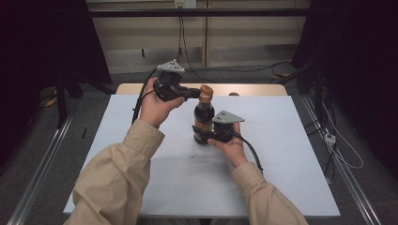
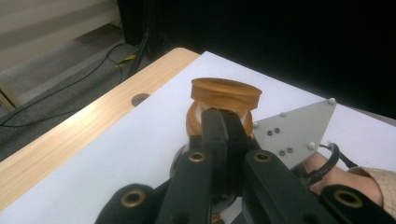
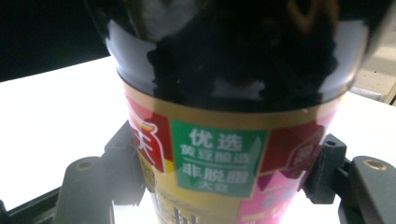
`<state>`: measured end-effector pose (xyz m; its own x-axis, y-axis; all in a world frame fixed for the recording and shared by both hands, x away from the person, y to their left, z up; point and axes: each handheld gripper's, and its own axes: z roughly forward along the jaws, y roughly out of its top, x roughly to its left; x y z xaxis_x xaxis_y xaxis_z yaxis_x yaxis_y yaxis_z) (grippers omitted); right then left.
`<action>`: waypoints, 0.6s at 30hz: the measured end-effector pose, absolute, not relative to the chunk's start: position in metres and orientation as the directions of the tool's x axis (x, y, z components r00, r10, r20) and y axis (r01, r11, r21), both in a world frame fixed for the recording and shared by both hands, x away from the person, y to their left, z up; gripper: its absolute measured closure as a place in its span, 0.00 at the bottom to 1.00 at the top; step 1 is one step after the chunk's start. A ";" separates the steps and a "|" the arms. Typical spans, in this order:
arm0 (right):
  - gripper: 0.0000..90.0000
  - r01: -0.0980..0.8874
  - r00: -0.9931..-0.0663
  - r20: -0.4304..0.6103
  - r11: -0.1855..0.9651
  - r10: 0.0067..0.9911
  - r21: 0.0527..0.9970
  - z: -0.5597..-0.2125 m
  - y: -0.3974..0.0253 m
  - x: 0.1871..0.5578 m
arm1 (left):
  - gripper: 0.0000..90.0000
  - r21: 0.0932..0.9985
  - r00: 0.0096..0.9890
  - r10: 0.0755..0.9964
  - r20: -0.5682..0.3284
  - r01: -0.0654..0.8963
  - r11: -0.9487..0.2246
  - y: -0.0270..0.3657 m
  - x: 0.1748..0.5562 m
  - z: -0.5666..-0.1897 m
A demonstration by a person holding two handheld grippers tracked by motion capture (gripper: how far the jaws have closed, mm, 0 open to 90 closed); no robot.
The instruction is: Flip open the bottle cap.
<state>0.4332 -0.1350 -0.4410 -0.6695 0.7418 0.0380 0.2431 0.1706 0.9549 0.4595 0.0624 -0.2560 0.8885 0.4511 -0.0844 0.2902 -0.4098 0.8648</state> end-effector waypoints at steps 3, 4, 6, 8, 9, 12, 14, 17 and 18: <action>0.34 0.243 -0.669 0.039 0.169 0.743 0.955 -0.441 -0.135 0.433 | 1.00 0.865 0.890 0.449 -0.082 0.287 -0.411 0.062 0.460 -0.256; 0.34 0.243 -0.668 0.039 0.169 0.743 0.955 -0.441 -0.135 0.433 | 1.00 0.866 0.889 0.450 -0.082 0.287 -0.409 0.062 0.460 -0.256; 0.34 0.244 -0.668 0.039 0.168 0.743 0.955 -0.441 -0.135 0.433 | 1.00 0.864 0.888 0.453 -0.082 0.290 -0.411 0.062 0.460 -0.255; 0.34 0.244 -0.668 0.040 0.168 0.743 0.955 -0.441 -0.135 0.433 | 1.00 0.864 0.888 0.453 -0.081 0.289 -0.411 0.061 0.460 -0.255; 0.34 0.244 -0.668 0.040 0.168 0.743 0.955 -0.441 -0.135 0.433 | 1.00 0.863 0.889 0.451 -0.081 0.289 -0.413 0.061 0.460 -0.255; 0.34 0.246 -0.669 0.043 0.166 0.742 0.955 -0.441 -0.135 0.433 | 1.00 0.864 0.889 0.451 -0.078 0.286 -0.414 0.060 0.460 -0.255; 0.34 0.246 -0.669 0.044 0.166 0.742 0.955 -0.441 -0.136 0.433 | 1.00 0.861 0.890 0.450 -0.075 0.285 -0.421 0.060 0.460 -0.254; 0.34 0.246 -0.668 0.043 0.167 0.743 0.955 -0.441 -0.136 0.433 | 1.00 0.864 0.889 0.452 -0.079 0.287 -0.414 0.060 0.460 -0.254; 0.34 0.247 -0.668 0.043 0.167 0.743 0.955 -0.441 -0.135 0.433 | 1.00 0.864 0.889 0.452 -0.078 0.286 -0.414 0.060 0.460 -0.254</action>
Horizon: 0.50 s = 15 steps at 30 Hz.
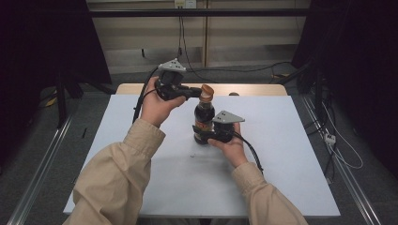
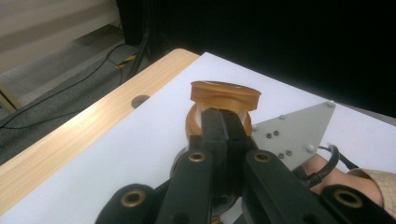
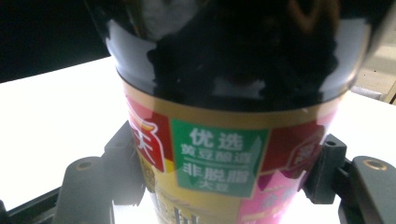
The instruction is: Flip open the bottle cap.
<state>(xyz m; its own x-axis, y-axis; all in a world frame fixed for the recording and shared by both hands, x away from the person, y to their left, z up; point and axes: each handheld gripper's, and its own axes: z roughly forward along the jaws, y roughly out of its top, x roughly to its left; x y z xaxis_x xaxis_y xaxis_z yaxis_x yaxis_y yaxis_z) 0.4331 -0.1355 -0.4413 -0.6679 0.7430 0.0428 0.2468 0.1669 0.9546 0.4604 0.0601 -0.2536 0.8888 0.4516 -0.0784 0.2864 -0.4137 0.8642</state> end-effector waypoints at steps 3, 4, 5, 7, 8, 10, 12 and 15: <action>0.34 0.247 -0.668 0.042 0.167 0.743 0.954 -0.441 -0.135 0.433 | 1.00 0.864 0.889 0.451 -0.076 0.284 -0.415 0.060 0.460 -0.253; 0.34 0.247 -0.668 0.042 0.168 0.743 0.954 -0.441 -0.135 0.433 | 1.00 0.864 0.890 0.451 -0.073 0.282 -0.417 0.059 0.460 -0.253; 0.34 0.247 -0.668 0.042 0.167 0.743 0.955 -0.441 -0.135 0.433 | 1.00 0.862 0.890 0.451 -0.072 0.283 -0.421 0.059 0.460 -0.252; 0.34 0.247 -0.668 0.043 0.167 0.743 0.954 -0.441 -0.135 0.433 | 1.00 0.863 0.890 0.452 -0.069 0.280 -0.421 0.059 0.460 -0.252; 0.34 0.245 -0.667 0.039 0.169 0.744 0.955 -0.441 -0.135 0.433 | 1.00 0.863 0.890 0.451 -0.070 0.280 -0.420 0.059 0.460 -0.252; 0.34 0.247 -0.667 0.041 0.168 0.744 0.954 -0.441 -0.135 0.433 | 1.00 0.861 0.889 0.452 -0.072 0.284 -0.422 0.058 0.460 -0.251; 0.34 0.246 -0.666 0.041 0.168 0.745 0.954 -0.441 -0.135 0.433 | 1.00 0.860 0.891 0.450 -0.062 0.277 -0.430 0.058 0.461 -0.251; 0.34 0.247 -0.668 0.041 0.168 0.743 0.954 -0.441 -0.135 0.433 | 1.00 0.862 0.891 0.450 -0.064 0.277 -0.425 0.057 0.461 -0.251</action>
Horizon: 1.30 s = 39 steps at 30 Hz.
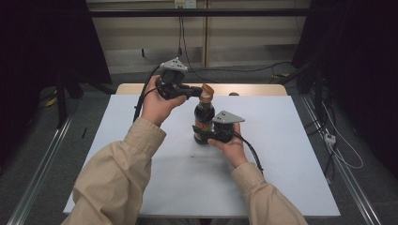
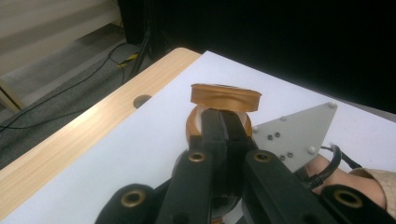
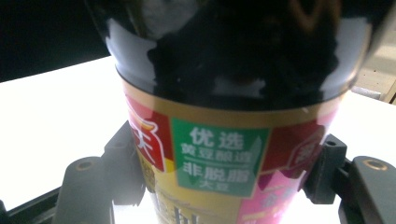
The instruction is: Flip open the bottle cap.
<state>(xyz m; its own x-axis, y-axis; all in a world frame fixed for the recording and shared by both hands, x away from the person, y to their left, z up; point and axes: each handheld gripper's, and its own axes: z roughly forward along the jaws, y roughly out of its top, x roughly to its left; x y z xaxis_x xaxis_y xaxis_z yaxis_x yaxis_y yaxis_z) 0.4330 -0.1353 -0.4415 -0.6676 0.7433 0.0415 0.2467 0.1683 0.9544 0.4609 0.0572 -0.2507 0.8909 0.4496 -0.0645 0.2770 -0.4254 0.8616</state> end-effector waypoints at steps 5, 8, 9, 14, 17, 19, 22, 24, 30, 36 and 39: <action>0.34 0.243 -0.667 0.040 0.166 0.744 0.956 -0.442 -0.135 0.433 | 1.00 0.864 0.891 0.447 -0.078 0.284 -0.415 0.057 0.461 -0.250; 0.34 0.244 -0.666 0.040 0.166 0.745 0.955 -0.442 -0.135 0.433 | 1.00 0.860 0.891 0.448 -0.070 0.281 -0.426 0.057 0.461 -0.249; 0.34 0.244 -0.666 0.041 0.166 0.745 0.955 -0.442 -0.135 0.433 | 1.00 0.864 0.891 0.448 -0.073 0.281 -0.417 0.056 0.461 -0.249; 0.34 0.244 -0.666 0.039 0.169 0.745 0.955 -0.442 -0.135 0.433 | 1.00 0.864 0.891 0.449 -0.063 0.274 -0.423 0.055 0.461 -0.246; 0.34 0.242 -0.666 0.033 0.174 0.746 0.955 -0.442 -0.134 0.432 | 1.00 0.867 0.892 0.446 -0.072 0.277 -0.414 0.054 0.461 -0.245; 0.34 0.242 -0.664 0.030 0.177 0.748 0.954 -0.442 -0.134 0.432 | 1.00 0.866 0.890 0.450 -0.070 0.278 -0.416 0.052 0.461 -0.245; 0.34 0.241 -0.665 0.035 0.169 0.746 0.956 -0.442 -0.134 0.432 | 1.00 0.866 0.890 0.451 -0.070 0.279 -0.415 0.052 0.463 -0.245; 0.34 0.241 -0.667 0.035 0.172 0.744 0.955 -0.442 -0.134 0.433 | 1.00 0.866 0.891 0.450 -0.067 0.276 -0.417 0.052 0.463 -0.244; 0.34 0.241 -0.667 0.030 0.177 0.745 0.954 -0.442 -0.134 0.432 | 1.00 0.878 0.896 0.437 -0.074 0.266 -0.398 0.047 0.463 -0.238; 0.34 0.236 -0.666 0.026 0.178 0.746 0.955 -0.442 -0.133 0.432 | 1.00 0.872 0.908 0.415 -0.057 0.248 -0.422 0.034 0.460 -0.231; 0.34 0.236 -0.667 0.026 0.179 0.745 0.955 -0.442 -0.133 0.432 | 1.00 0.869 0.907 0.417 -0.058 0.251 -0.426 0.034 0.461 -0.233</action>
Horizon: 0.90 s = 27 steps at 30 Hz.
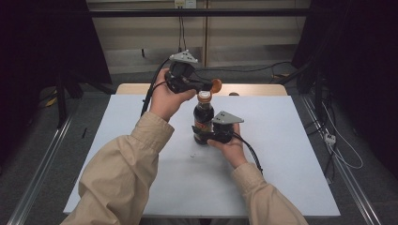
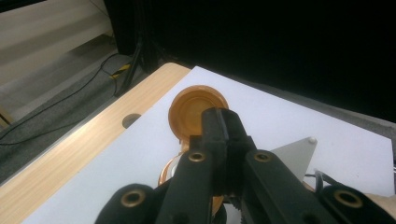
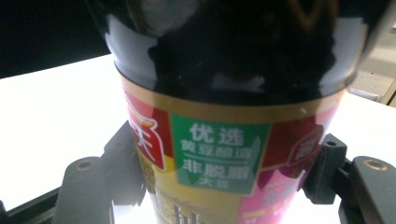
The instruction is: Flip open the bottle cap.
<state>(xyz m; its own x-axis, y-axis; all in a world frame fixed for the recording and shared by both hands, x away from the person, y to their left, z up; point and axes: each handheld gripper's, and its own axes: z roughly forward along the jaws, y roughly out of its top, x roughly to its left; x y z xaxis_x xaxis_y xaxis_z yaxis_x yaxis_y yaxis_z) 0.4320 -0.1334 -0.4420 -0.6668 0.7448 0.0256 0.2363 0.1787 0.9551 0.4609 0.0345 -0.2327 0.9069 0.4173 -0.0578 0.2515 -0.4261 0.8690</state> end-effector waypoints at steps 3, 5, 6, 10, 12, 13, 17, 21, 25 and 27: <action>0.34 0.238 -0.666 0.026 0.178 0.746 0.955 -0.442 -0.133 0.432 | 1.00 0.869 0.904 0.423 -0.064 0.259 -0.422 0.037 0.462 -0.234; 0.34 0.238 -0.666 0.026 0.179 0.745 0.955 -0.442 -0.133 0.432 | 1.00 0.874 0.903 0.426 -0.064 0.257 -0.413 0.039 0.463 -0.233; 0.34 0.237 -0.666 0.027 0.178 0.745 0.955 -0.442 -0.133 0.432 | 1.00 0.877 0.901 0.427 -0.072 0.261 -0.403 0.039 0.463 -0.233; 0.34 0.240 -0.662 0.026 0.179 0.749 0.954 -0.442 -0.133 0.432 | 1.00 0.880 0.899 0.430 -0.076 0.263 -0.395 0.043 0.461 -0.233; 0.34 0.241 -0.662 0.029 0.176 0.749 0.954 -0.442 -0.133 0.432 | 1.00 0.881 0.899 0.429 -0.083 0.268 -0.391 0.046 0.460 -0.234; 0.34 0.243 -0.661 0.029 0.177 0.750 0.954 -0.442 -0.133 0.432 | 1.00 0.882 0.897 0.433 -0.085 0.270 -0.387 0.047 0.460 -0.234; 0.34 0.246 -0.660 0.029 0.179 0.751 0.953 -0.441 -0.133 0.432 | 0.96 0.881 0.892 0.442 -0.094 0.281 -0.381 0.055 0.460 -0.236; 0.34 0.246 -0.657 0.031 0.176 0.753 0.953 -0.441 -0.133 0.432 | 0.92 0.883 0.889 0.448 -0.092 0.281 -0.376 0.062 0.459 -0.236; 0.34 0.246 -0.655 0.031 0.175 0.755 0.953 -0.441 -0.133 0.431 | 0.89 0.885 0.887 0.453 -0.088 0.278 -0.372 0.066 0.458 -0.236; 0.34 0.247 -0.655 0.031 0.176 0.755 0.953 -0.441 -0.133 0.431 | 0.89 0.884 0.886 0.455 -0.086 0.278 -0.375 0.067 0.457 -0.236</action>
